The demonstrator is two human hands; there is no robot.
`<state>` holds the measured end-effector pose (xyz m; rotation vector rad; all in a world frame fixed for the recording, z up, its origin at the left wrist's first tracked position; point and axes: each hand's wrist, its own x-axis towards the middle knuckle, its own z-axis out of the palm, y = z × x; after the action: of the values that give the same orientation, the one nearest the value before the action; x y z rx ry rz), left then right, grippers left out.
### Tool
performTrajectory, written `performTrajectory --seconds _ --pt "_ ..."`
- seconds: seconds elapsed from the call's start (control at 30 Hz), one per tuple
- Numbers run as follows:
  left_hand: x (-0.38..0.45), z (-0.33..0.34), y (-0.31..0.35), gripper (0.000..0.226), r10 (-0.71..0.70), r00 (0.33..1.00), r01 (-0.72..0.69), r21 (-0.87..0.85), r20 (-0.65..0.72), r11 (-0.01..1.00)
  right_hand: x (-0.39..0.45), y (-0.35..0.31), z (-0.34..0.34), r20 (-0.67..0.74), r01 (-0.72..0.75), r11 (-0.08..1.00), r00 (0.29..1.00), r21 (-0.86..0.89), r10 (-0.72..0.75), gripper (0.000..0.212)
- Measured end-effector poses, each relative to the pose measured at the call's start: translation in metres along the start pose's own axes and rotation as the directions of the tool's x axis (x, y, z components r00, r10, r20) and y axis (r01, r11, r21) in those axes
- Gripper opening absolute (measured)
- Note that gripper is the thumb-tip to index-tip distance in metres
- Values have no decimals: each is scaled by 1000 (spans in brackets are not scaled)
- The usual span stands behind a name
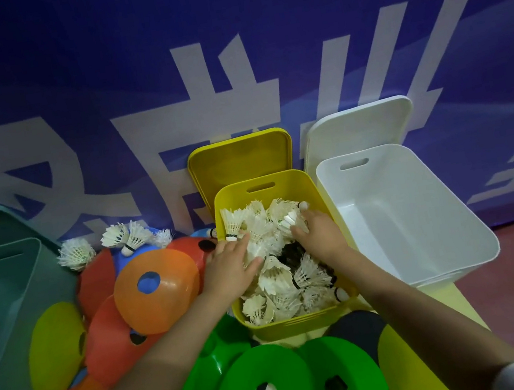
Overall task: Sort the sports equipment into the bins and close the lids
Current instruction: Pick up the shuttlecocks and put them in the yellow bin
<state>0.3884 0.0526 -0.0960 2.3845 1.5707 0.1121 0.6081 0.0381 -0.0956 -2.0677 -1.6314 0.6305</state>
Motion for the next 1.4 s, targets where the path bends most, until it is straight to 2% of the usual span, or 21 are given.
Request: performTrajectory --seconds 0.07,0.1,0.2,0.27,0.33,0.43,0.63,0.8,0.97,1.17,1.27,1.33,1.4 --pt "0 0 1 66 11 1000 -10 -62 1 998 -8 -9 -3 -71 29 999 997 36 -27 55" --pt "-3 -1 1 63 15 1000 -19 -152 -22 988 -14 -15 -5 -103 61 997 993 52 -56 55" --pt "-13 -5 -6 54 -3 986 -68 -419 -166 906 -30 -38 -7 -137 189 979 975 76 -178 50" --pt "-21 -9 -19 51 -52 964 -76 -458 -261 886 -37 -55 -3 -149 271 959 955 79 -258 47" --pt "-28 -16 -43 48 -113 946 -39 -454 -304 890 -38 -71 5 -159 316 945 941 84 -300 44" --pt "-35 -26 -99 46 -211 934 67 -438 -290 897 -32 -99 23 -158 326 935 939 139 -304 41" --pt "-38 -50 -193 50 -376 903 248 -464 -207 851 -4 -158 73 -73 239 949 971 206 -229 41" --pt "-11 -58 -222 55 -301 938 199 -443 -172 874 31 -189 114 89 139 985 985 100 -148 43" --pt "22 -52 -238 62 -208 966 138 -380 -151 915 64 -219 147 91 4 992 996 125 -16 38" --pt "57 -43 -250 73 -141 984 130 -98 -110 987 80 -229 184 99 -73 992 993 101 64 38" --pt "67 -42 -254 67 -163 981 163 -12 -101 987 88 -227 197 141 -52 997 989 59 43 39" --pt "66 -43 -258 62 -172 977 160 -105 -123 982 93 -228 205 173 -11 999 985 30 6 38" --pt "57 -45 -260 63 -195 963 123 -337 -187 933 99 -227 215 187 38 999 982 -2 -37 35"
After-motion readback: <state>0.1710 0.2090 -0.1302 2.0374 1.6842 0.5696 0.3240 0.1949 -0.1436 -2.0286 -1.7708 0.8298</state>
